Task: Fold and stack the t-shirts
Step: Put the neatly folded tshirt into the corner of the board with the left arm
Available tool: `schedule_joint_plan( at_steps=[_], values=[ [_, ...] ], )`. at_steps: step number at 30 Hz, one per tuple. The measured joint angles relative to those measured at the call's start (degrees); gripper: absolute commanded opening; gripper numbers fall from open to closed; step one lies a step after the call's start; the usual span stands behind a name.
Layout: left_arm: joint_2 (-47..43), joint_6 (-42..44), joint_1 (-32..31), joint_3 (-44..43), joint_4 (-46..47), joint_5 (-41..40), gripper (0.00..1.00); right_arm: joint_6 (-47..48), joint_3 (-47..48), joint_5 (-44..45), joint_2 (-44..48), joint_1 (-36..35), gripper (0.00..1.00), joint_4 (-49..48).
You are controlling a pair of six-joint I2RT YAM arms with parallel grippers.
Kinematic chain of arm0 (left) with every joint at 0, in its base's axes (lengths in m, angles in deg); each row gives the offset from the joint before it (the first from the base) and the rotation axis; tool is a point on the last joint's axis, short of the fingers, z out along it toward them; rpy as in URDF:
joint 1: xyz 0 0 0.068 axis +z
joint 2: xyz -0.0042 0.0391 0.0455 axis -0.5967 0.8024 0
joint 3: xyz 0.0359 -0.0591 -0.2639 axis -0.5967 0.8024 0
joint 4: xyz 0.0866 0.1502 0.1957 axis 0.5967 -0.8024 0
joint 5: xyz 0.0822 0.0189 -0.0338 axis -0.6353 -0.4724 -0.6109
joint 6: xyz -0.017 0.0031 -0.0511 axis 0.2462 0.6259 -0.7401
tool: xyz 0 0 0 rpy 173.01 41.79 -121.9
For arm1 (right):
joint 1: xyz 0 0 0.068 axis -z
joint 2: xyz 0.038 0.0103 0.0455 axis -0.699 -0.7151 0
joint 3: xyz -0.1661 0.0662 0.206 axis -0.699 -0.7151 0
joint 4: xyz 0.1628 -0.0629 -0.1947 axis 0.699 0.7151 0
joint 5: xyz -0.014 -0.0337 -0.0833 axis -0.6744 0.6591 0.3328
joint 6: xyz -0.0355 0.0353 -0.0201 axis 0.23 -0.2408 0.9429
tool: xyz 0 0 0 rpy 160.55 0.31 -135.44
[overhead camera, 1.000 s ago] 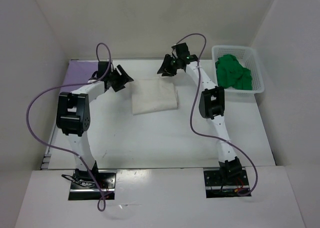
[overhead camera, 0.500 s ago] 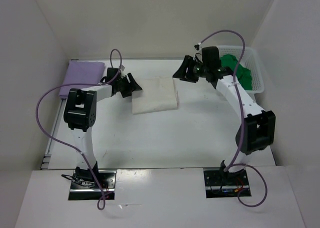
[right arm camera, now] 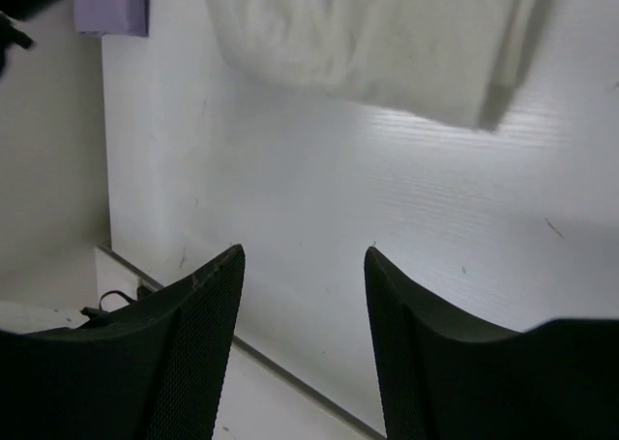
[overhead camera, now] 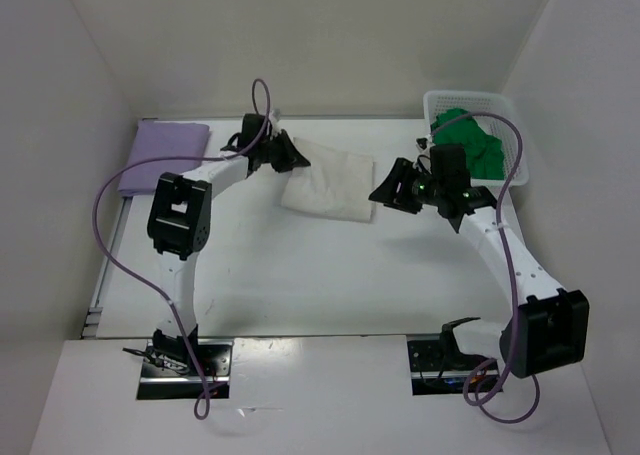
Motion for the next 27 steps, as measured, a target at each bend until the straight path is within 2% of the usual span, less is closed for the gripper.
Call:
schedule_joint_plan(
  at_steps=[5,8,9,10,12,13,14,15,17,19,22,25,27],
  values=[
    [-0.92,0.09,2.91,-13.66,-4.55,0.85,0.09,-1.05,-4.42,-0.48,3.85,1.22,0.59,0.74],
    [-3.65,0.04,9.44,-16.48,-5.25,1.03,0.09,-1.16,-4.79,-1.31,3.87,1.33,0.59,0.76],
    [-4.72,0.02,12.44,-16.72,-5.27,1.01,0.12,-1.22,-4.83,-1.79,3.87,1.33,0.59,0.79],
    [-5.77,-0.02,15.69,-16.65,-5.22,0.87,0.18,-1.22,-4.85,-2.29,3.87,1.33,0.59,0.79],
    [-9.07,-0.13,22.93,-13.07,-3.15,0.33,0.41,-1.22,-4.85,-3.45,3.87,1.33,0.59,0.79],
    [-11.39,-0.61,26.36,-9.40,-1.66,-0.48,0.73,-1.22,-4.85,-4.09,3.87,1.33,0.59,0.79],
    [-14.01,-1.33,30.03,-4.98,-0.24,-1.62,0.91,-1.20,-4.85,-4.52,3.85,1.33,0.59,0.79],
    [-16.85,-2.23,33.33,0.22,1.68,-2.64,1.00,-1.16,-4.85,-5.09,3.85,1.33,0.59,0.79],
    [-23.47,-4.61,39.08,13.18,4.79,-4.96,1.00,-1.01,-4.85,-5.90,3.82,1.33,0.59,0.79],
    [-27.26,-6.01,40.98,21.51,4.87,-5.70,1.00,-1.01,-4.85,-6.69,3.78,1.33,0.60,0.74],
    [-32.59,-7.72,38.97,32.46,5.29,-6.05,1.00,-0.98,-4.85,-7.87,3.41,1.33,0.60,0.68],
    [-41.53,-8.85,36.70,41.75,2.10,-7.23,1.00,-0.98,-4.85,-8.55,2.60,1.33,0.60,0.48],
    [-48.46,-8.81,36.59,44.39,-0.24,-8.37,1.00,-0.98,-4.85,-8.46,2.25,1.33,0.55,0.39]
  ],
)
